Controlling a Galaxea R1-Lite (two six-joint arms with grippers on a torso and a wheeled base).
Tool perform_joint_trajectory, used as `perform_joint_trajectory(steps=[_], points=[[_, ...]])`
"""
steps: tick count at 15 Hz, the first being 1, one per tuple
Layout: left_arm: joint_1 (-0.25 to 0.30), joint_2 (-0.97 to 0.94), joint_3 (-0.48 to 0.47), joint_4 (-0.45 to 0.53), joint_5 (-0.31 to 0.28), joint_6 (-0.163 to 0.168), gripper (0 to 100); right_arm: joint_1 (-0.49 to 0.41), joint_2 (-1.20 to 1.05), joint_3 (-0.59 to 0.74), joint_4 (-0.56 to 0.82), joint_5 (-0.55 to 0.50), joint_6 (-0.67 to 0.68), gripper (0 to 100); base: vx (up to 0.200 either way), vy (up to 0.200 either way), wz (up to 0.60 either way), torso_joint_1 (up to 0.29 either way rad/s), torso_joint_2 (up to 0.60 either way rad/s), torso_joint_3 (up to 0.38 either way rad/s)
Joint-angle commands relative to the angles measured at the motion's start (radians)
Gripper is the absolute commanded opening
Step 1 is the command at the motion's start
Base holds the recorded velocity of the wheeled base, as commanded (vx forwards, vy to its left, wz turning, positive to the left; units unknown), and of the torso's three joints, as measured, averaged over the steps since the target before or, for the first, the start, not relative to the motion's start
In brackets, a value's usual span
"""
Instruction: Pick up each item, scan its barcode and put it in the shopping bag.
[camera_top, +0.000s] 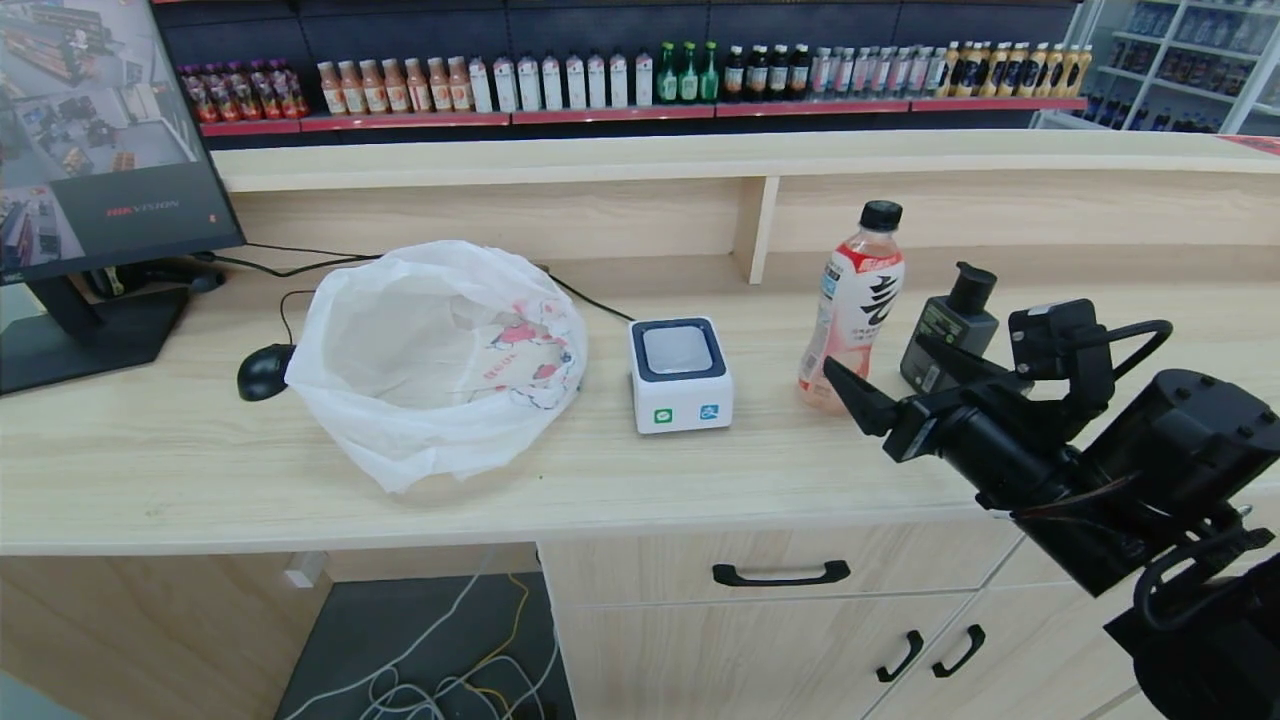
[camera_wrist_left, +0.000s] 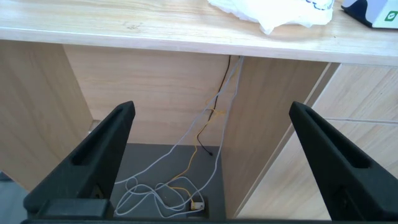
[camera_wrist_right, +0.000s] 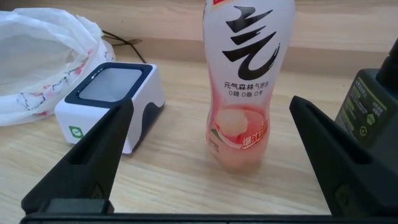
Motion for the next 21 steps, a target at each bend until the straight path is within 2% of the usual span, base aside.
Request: perform_joint_trajectory(steps=[1,9,14,21], points=[[0.0,0.0,0.0,0.0,0.0,-0.001,100,-0.014,0.005,-0.01,0.0,-0.001,-0.001,100,0.0,0.0,0.0,0.0,0.0,0.0],[0.0,0.0,0.0,0.0,0.0,-0.001,100,-0.046,0.065,-0.063,0.0,0.008,0.047,100,0.0,0.0,0.0,0.0,0.0,0.0],[0.0,0.0,0.0,0.0,0.0,-0.001,100,-0.086,0.16,-0.153,0.0,0.059,0.035,100,0.0,0.0,0.0,0.0,0.0,0.0],[0.0,0.0,0.0,0.0,0.0,-0.001,100,-0.102,0.249,-0.276,0.003,0.057,0.036,100,0.0,0.0,0.0,0.0,0.0,0.0]])
